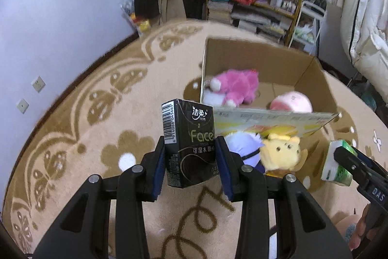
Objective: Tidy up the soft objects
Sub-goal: 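Lift both tissue packs and carry them over the cardboard box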
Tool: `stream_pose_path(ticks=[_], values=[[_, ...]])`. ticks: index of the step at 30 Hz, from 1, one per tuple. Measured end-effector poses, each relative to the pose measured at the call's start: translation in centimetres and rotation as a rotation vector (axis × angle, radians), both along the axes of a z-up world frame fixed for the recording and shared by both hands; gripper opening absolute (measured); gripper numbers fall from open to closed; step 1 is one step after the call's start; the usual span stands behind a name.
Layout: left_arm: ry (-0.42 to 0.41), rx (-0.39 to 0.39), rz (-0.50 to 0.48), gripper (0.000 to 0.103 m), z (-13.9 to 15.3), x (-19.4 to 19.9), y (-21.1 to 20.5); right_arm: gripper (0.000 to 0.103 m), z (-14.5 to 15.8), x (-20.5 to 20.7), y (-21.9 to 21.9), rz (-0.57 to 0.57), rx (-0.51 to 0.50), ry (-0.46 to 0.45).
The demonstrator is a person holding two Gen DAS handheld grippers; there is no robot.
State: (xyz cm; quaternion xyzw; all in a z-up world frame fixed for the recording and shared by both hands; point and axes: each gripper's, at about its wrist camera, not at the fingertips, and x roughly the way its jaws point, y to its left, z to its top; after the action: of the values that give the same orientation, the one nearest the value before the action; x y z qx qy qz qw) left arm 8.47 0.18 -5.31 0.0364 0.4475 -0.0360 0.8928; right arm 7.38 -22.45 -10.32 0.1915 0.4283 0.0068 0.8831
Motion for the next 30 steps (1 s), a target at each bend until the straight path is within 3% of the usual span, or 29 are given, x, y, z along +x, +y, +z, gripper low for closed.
stream_pose_path(ticks=[7,20,30], values=[[-0.139,-0.032,-0.022,0.037,3.3,-0.8,-0.3,0.08,2.6,1.0,-0.5,-0.013,-0.007,-0.073],[-0.175,-0.002,-0.065,0.037,4.6,2.6,-1.1,0.08,4.9,5.6,-1.0,-0.031,0.005,-0.125],[-0.192,-0.013,-0.077,0.038,3.4,5.8,-1.3,0.08,4.8,9.0,-0.7,-0.008,-0.027,-0.116]])
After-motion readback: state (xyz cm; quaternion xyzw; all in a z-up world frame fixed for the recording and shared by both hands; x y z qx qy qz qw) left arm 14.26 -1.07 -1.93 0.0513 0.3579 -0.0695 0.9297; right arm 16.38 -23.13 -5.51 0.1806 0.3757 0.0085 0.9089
